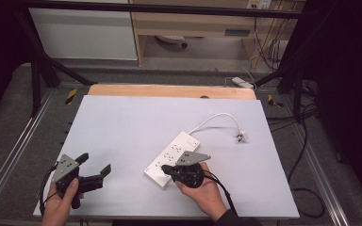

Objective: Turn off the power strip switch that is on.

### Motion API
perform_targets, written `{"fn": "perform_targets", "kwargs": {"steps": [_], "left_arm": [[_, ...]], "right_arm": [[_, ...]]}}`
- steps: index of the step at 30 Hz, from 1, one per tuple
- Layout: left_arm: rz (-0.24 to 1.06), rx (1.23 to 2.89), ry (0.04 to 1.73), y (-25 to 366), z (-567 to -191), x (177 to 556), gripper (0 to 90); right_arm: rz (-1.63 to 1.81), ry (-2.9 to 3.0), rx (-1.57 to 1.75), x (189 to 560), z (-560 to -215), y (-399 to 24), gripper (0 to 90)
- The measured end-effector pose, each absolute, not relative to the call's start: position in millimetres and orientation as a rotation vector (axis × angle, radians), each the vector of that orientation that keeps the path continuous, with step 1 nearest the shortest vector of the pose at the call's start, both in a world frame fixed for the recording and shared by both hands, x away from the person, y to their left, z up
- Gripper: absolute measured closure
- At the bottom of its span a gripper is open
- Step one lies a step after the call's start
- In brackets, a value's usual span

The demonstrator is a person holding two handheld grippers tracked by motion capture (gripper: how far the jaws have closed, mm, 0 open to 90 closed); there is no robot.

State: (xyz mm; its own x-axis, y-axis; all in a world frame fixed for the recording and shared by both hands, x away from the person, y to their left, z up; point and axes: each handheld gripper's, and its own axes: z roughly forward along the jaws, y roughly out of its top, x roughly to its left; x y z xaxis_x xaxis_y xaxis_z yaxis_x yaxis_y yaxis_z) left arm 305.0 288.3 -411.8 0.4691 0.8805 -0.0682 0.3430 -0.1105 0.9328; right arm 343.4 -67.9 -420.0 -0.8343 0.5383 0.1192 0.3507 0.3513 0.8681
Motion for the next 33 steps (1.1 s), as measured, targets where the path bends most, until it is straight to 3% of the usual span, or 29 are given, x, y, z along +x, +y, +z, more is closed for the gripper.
{"fn": "perform_targets", "kwargs": {"steps": [33], "left_arm": [[0.646,1.691,1.069,287,-413,305,4.7]], "right_arm": [[1.454,2.437,0.838,346,-432,-71,90.0]]}}
